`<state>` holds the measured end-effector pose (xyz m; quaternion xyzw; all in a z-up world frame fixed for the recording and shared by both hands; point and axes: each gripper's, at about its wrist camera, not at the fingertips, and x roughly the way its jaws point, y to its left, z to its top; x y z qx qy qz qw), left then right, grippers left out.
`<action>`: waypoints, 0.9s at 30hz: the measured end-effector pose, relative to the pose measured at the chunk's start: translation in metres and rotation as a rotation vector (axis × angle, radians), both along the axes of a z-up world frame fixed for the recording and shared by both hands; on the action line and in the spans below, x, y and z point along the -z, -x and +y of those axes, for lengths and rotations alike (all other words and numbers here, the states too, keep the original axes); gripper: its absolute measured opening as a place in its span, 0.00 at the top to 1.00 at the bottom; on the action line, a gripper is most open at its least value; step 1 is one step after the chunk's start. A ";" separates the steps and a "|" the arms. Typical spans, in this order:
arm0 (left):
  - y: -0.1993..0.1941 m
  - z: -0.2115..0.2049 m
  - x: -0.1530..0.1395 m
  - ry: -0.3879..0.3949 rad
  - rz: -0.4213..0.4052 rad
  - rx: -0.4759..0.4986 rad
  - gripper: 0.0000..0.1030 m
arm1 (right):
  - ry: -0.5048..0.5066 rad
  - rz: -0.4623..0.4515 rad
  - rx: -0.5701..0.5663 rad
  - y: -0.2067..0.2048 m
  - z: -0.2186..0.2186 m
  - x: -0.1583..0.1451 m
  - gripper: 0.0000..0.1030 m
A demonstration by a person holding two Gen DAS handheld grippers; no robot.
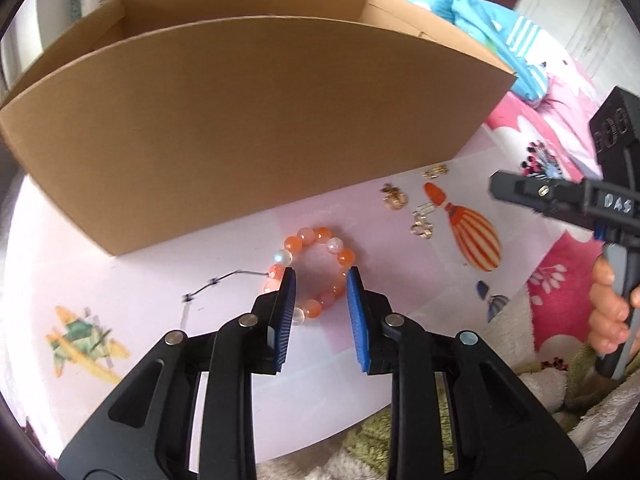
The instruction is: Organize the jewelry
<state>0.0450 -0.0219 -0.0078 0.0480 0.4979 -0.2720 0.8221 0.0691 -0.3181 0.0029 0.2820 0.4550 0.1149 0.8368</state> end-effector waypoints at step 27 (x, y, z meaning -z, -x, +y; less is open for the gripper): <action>-0.042 0.032 -0.035 0.130 -0.194 -0.153 0.58 | 0.115 -0.114 0.030 -0.042 0.000 -0.032 0.72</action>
